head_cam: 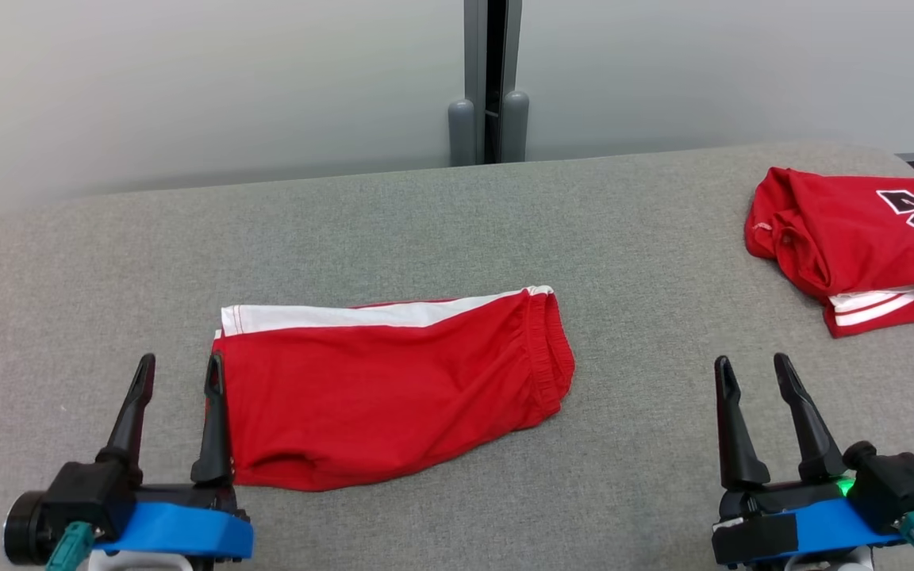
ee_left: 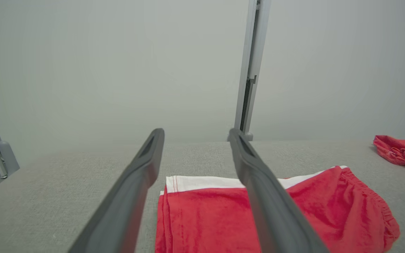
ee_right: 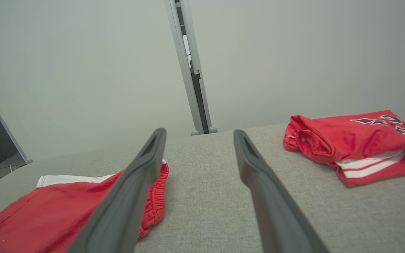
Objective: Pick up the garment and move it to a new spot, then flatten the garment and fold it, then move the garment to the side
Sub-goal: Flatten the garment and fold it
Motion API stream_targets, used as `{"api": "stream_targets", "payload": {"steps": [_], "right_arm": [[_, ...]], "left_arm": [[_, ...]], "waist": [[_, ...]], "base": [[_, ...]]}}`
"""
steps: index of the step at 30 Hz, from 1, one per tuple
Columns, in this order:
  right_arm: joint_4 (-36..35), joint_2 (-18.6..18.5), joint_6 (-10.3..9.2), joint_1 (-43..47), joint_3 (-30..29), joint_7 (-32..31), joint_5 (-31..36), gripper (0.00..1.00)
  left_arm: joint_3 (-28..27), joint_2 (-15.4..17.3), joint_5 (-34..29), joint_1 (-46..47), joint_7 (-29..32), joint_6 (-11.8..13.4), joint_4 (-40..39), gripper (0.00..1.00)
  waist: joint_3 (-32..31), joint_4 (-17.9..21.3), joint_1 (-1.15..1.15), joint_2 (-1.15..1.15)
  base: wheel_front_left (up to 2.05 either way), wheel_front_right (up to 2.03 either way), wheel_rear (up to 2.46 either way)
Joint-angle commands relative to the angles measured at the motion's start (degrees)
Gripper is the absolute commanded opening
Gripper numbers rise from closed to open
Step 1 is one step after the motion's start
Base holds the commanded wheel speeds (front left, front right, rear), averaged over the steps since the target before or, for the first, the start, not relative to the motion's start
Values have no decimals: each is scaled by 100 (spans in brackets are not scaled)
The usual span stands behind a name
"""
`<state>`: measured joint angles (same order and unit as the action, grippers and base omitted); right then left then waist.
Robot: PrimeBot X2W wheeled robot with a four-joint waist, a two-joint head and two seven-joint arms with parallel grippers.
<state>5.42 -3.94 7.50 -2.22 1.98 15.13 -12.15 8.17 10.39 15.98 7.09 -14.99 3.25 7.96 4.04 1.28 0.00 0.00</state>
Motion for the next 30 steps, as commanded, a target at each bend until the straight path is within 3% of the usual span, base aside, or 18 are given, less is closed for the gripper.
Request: {"api": "stream_targets", "payload": {"steps": [1,13,20,25,30], "right_arm": [[-23,33,-3,106,-5,-5,52,100],[88,63,-3,273,68,-5,375,100],[301,-28,-3,-170,458,-5,565,100],[835,-41,-3,-861,895,-5,780,100],[1752,27,-3,-1605,920,-36,968,100]], "left_arm": [[-75,-39,-84,-100,-23,-43,-35,100],[-722,-491,-687,-451,-23,-445,-42,100],[-866,-619,-842,-385,-23,-594,-1,100],[-847,-679,-910,-233,-23,-678,7,100],[-794,-714,-936,-78,-23,-737,40,100]], "waist": [[-21,8,0,0],[-156,-34,0,0],[-115,-91,0,0],[48,-196,0,0],[267,-391,0,0]], "base": [[0,0,0],[0,0,0],[0,0,0],[0,0,0],[0,0,0]]}}
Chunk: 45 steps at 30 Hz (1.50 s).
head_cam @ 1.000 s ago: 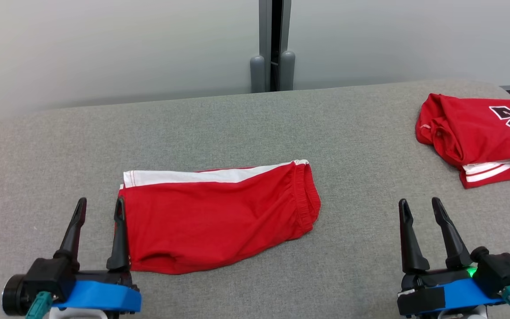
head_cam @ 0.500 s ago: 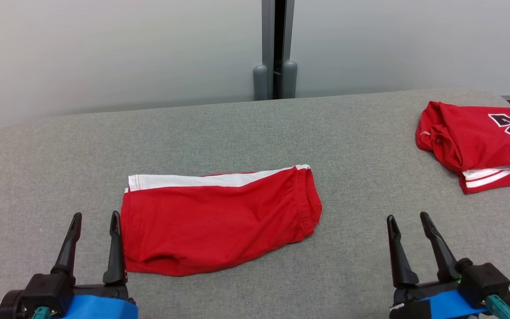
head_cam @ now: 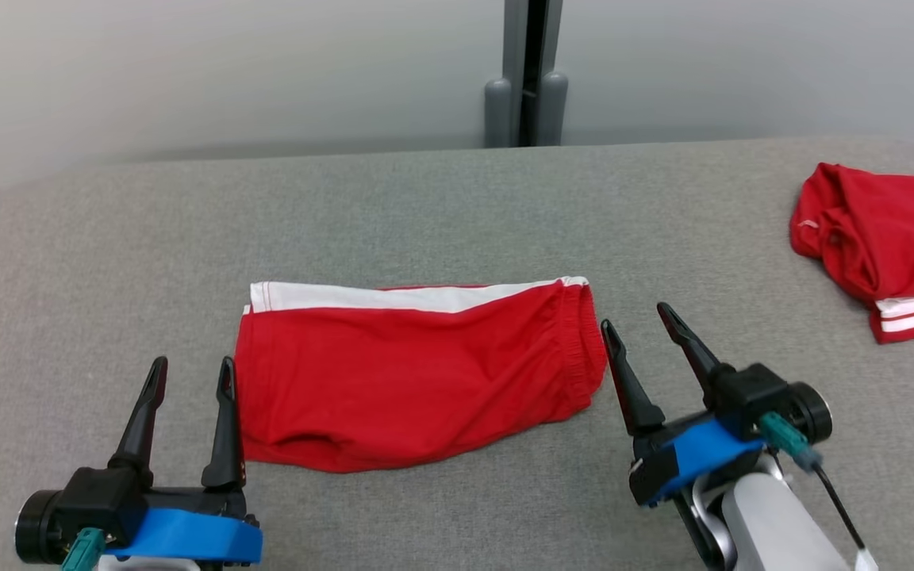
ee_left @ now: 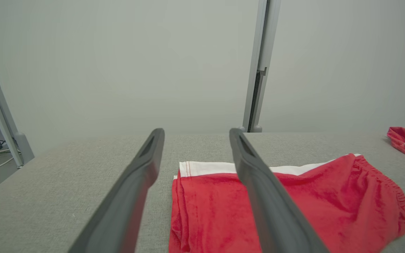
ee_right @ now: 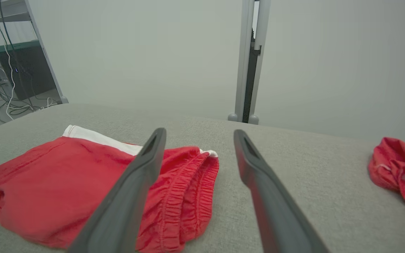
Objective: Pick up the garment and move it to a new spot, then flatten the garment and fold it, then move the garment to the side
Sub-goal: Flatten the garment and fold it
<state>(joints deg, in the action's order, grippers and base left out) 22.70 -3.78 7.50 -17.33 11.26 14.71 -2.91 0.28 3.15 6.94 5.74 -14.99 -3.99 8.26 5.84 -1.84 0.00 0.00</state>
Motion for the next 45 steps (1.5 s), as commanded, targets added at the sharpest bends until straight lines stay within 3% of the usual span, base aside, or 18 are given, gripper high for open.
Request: {"api": "stream_targets", "payload": {"steps": [1,13,21,26,27,28,37,45], "right_arm": [[236,24,-3,-216,-26,-33,85,100],[2343,98,-3,-1079,-144,31,76,100],[2818,98,-3,-1095,266,29,-600,100],[2719,107,-2,-1042,654,30,-1039,100],[2717,104,-2,-1065,724,29,-1132,11],[2737,106,-2,-1074,760,29,-1169,0],[2692,58,-7,-1157,176,36,-1005,0],[2180,-472,-7,-779,-664,37,-743,0]], "left_arm": [[11,6,-32,98,-24,-20,16,100],[168,-14,104,425,-24,40,63,100],[256,-15,176,482,-24,116,81,100],[329,-14,213,544,-24,140,81,100],[350,-15,230,571,-24,157,82,100],[361,-14,239,580,-24,163,87,100],[311,-15,252,472,-24,195,70,100],[247,-14,229,370,-24,188,27,100]], "waist": [[138,-118,0,0],[607,-486,0,0],[692,-504,0,0],[753,-491,0,0],[772,-484,0,0],[775,-481,0,0],[719,-334,0,0],[646,-63,0,0]], "base": [[0,0,0],[0,0,0],[0,0,0],[0,0,0],[0,0,0],[0,0,0],[0,0,0],[0,0,0]]}}
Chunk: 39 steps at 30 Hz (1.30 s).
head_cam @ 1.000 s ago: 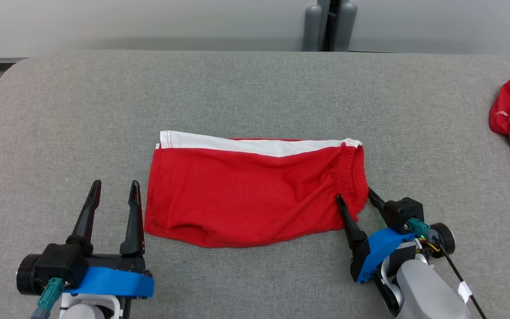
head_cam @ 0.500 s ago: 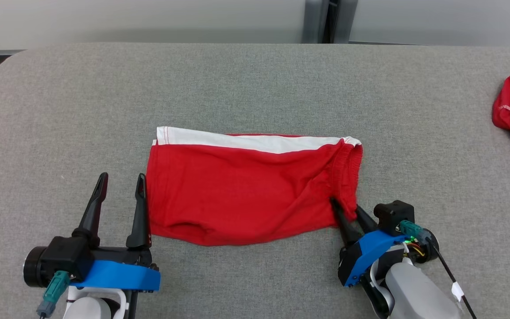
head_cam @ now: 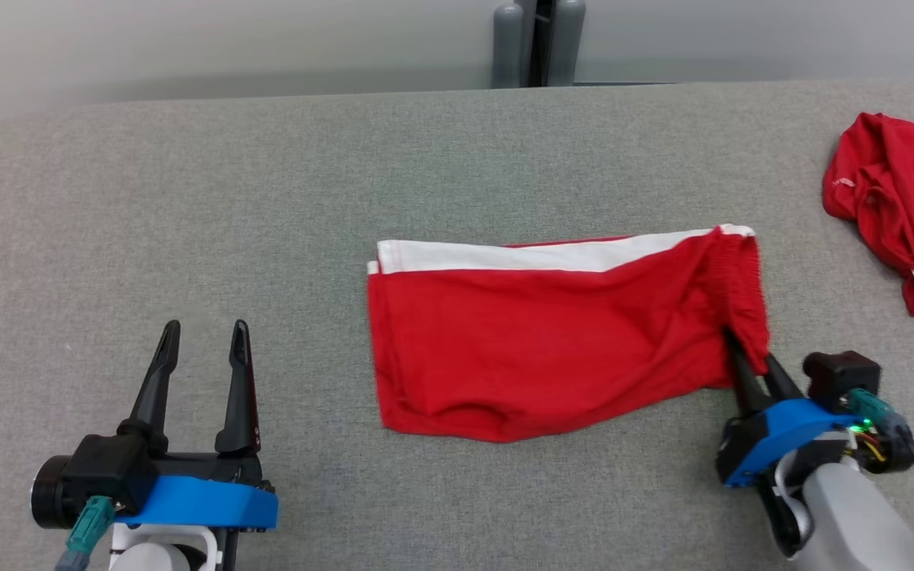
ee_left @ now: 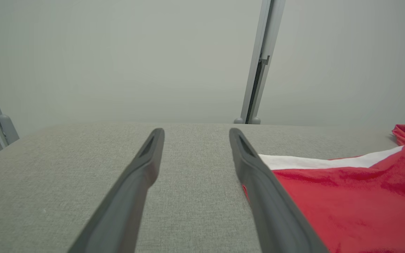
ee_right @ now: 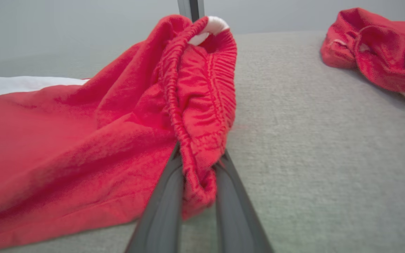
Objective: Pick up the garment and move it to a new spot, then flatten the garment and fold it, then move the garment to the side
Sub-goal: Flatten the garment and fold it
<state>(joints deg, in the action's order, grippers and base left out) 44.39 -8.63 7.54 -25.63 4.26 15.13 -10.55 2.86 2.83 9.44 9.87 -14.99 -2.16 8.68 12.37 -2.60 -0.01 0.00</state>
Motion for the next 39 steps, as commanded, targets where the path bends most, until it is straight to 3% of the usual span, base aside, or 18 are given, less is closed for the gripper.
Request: {"api": "stream_targets", "payload": {"steps": [1,7,12,20,29,39], "right_arm": [[-54,-78,-11,92,-69,-6,28,0],[-379,-614,-10,321,-639,-6,108,0],[-530,-741,-10,298,-754,-6,177,0],[-967,-446,-9,124,-396,-6,284,0],[-1435,-102,-9,154,490,-248,320,0],[-1442,298,-8,133,1273,-479,219,0]], "left_arm": [[-14,19,-23,-49,-24,5,-21,100],[-14,19,-20,-78,-24,4,-22,100],[16,19,2,-67,-24,15,3,100],[57,19,18,-65,-24,-11,55,100],[121,18,80,-99,-24,1,57,100],[179,19,146,-61,-24,44,45,100]], "waist": [[-7,41,1,0],[4,212,1,0],[-9,273,1,0],[-99,256,1,0],[-139,94,1,0],[-43,-114,1,0]], "base": [[0,0,0],[0,0,0],[0,0,0],[0,0,0],[0,0,0],[0,0,0]]}}
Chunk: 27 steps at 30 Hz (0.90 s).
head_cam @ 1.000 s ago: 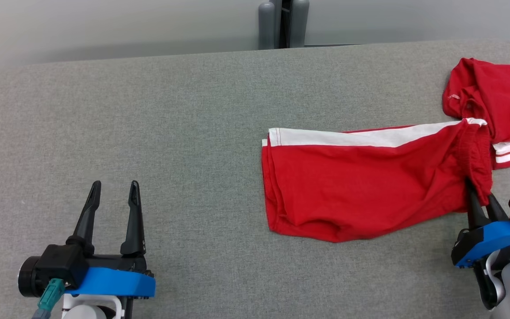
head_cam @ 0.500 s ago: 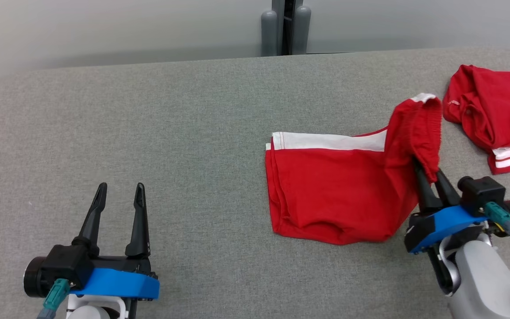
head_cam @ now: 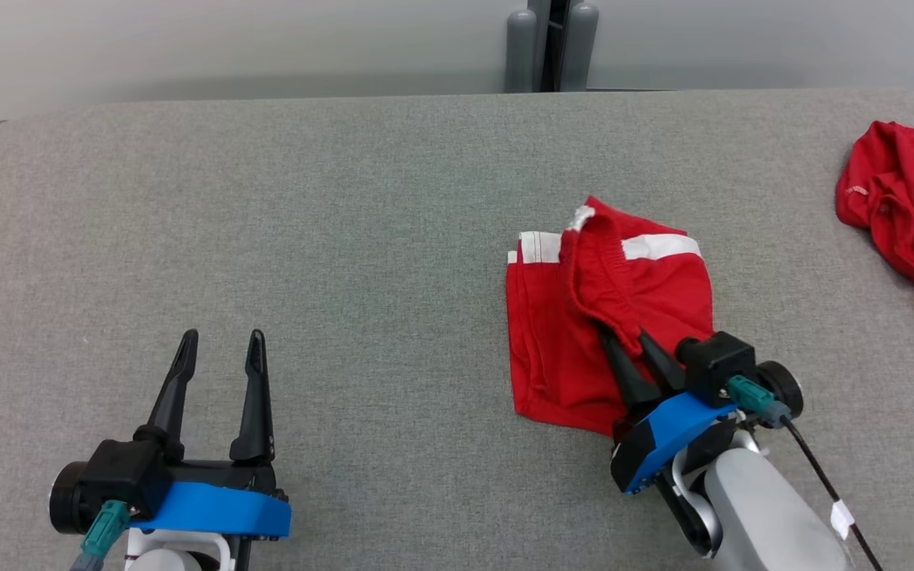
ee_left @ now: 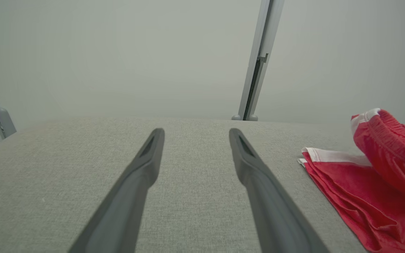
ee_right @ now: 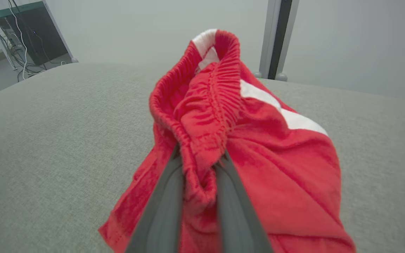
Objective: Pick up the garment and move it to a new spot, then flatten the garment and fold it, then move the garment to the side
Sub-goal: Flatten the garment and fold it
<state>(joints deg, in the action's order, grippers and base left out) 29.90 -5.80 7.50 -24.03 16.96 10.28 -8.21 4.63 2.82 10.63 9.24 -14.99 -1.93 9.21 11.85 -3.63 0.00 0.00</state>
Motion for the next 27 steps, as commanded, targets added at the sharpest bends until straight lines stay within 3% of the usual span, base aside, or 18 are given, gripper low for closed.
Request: {"api": "stream_targets", "payload": {"steps": [1,4,5,6,7,15,27], "right_arm": [[34,42,-4,-38,50,7,-41,0],[179,107,-4,-87,158,24,-33,0],[221,130,-4,-106,170,55,-39,16],[269,144,-3,-121,175,76,-27,41],[317,156,-3,-133,187,95,-11,100],[187,14,-4,-118,-106,380,77,100],[-1229,-254,-3,551,-1128,484,306,100]], "left_arm": [[6,20,34,8,-24,29,-4,100],[32,20,33,49,-24,43,-9,100],[40,20,40,62,-24,55,-13,100],[47,20,45,70,-24,68,-14,100],[47,20,51,73,-24,74,-15,100],[-71,20,5,7,-24,87,-36,100],[-348,21,-192,-131,-24,15,-76,100]], "waist": [[19,-24,0,0],[57,-53,0,0],[70,-59,0,0],[78,-62,0,0],[82,-60,0,0],[-33,159,0,0],[-416,627,0,0]], "base": [[0,0,0],[0,0,0],[0,0,0],[0,0,0],[0,0,0],[0,0,0],[0,0,0]]}}
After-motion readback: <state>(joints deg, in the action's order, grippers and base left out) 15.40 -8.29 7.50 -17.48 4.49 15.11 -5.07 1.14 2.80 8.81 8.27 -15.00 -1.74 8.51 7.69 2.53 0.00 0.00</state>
